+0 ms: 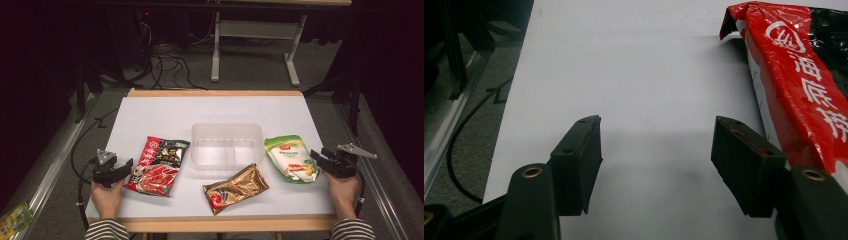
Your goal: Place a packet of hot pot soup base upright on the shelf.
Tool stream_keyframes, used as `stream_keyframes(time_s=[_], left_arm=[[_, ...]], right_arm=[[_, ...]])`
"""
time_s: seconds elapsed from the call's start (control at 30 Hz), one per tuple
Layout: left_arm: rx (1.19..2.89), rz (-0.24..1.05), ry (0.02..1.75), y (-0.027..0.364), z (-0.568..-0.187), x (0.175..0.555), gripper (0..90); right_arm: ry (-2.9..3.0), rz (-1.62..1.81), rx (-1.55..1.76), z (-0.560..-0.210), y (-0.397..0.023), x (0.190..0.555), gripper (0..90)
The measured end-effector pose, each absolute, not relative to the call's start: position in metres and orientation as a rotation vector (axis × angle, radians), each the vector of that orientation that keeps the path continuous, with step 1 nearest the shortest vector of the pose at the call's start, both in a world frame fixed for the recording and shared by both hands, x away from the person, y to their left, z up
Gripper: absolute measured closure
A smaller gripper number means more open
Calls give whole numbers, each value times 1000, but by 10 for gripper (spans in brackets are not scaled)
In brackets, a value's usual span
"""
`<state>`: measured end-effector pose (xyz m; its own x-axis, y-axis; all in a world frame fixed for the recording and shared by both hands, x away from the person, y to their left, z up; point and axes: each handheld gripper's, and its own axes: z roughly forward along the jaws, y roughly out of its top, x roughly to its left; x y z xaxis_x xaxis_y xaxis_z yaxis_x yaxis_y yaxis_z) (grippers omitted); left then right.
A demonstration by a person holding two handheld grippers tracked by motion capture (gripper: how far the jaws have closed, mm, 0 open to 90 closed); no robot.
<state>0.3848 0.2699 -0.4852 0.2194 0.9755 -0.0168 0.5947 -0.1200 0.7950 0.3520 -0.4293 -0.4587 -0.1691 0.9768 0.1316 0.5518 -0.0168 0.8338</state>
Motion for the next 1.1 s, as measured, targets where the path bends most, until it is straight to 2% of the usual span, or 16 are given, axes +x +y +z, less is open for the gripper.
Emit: stream_keyframes(time_s=[0.3, 0.47, 1.1], left_arm=[[1807, 698, 1457, 270, -485, 385, 374], [1806, 698, 1462, 270, -485, 385, 374], [1806, 691, 1464, 271, -485, 386, 374]], right_arm=[[1864, 1079, 1582, -445, -424, 360, 471], [1956, 1056, 1607, -444, -422, 373, 407], [2113, 920, 1739, -450, -412, 416, 309]])
